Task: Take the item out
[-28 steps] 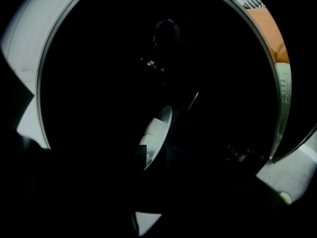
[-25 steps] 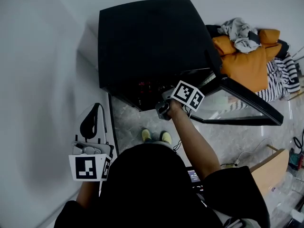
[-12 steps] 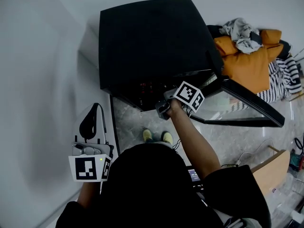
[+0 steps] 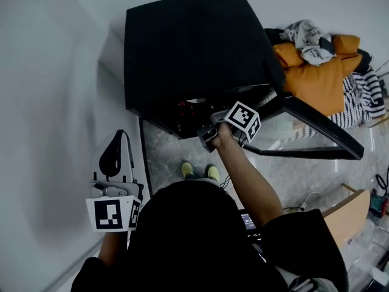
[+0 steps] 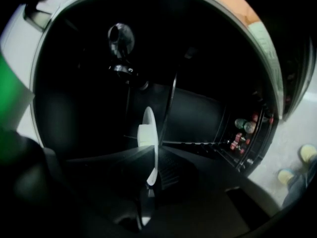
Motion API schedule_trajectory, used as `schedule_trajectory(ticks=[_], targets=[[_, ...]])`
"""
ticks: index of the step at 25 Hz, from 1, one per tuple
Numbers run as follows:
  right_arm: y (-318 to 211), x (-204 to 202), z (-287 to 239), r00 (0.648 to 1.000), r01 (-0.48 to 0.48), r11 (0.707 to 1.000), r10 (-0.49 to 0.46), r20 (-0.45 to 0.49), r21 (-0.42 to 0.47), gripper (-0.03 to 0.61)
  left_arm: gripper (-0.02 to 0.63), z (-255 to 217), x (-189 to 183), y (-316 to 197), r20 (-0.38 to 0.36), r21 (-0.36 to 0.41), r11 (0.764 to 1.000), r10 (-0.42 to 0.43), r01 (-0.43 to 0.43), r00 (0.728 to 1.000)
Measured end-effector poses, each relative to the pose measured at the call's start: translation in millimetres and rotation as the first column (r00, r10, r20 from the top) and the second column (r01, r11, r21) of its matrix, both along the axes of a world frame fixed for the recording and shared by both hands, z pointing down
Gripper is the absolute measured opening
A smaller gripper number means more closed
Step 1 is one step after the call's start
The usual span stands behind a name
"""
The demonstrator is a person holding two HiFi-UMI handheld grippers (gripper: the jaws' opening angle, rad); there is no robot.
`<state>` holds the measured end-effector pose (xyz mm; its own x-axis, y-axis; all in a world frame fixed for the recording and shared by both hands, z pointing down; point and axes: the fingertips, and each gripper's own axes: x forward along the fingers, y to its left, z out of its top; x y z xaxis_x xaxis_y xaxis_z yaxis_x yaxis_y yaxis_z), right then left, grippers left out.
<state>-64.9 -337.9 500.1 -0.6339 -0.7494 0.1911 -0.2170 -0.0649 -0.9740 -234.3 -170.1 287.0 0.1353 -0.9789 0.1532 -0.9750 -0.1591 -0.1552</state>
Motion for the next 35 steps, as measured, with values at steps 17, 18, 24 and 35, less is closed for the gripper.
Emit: schedule_trajectory(ticks=[17,18,24,35], targets=[[30,22,-2,1.000,-0.022,0.998,0.023,0.012,-0.059,0.015,0.008,5,16,6,-0.023,-0.001,0.999,0.054,-0.054,0.998],[32,24,-2,1.000,-0.021,0.998,0.022,0.006,-0.061,0.015,0.008,6,17,5,-0.030,-0.003,0.998,0.059,-0.060,0.998],[53,41,0,1.000,-0.003,0.996,0.000,-0.030,-0.087,0.015,0.008,12,30,5,-0.067,-0.011,0.996,0.087,-0.088,0.994],[98,61,-14,0.995,0.087,0.989,-0.093,-0.045,-0.122,0.015,0.008,21,48,5,-0.103,-0.018,0.993,0.111,-0.113,0.988]])
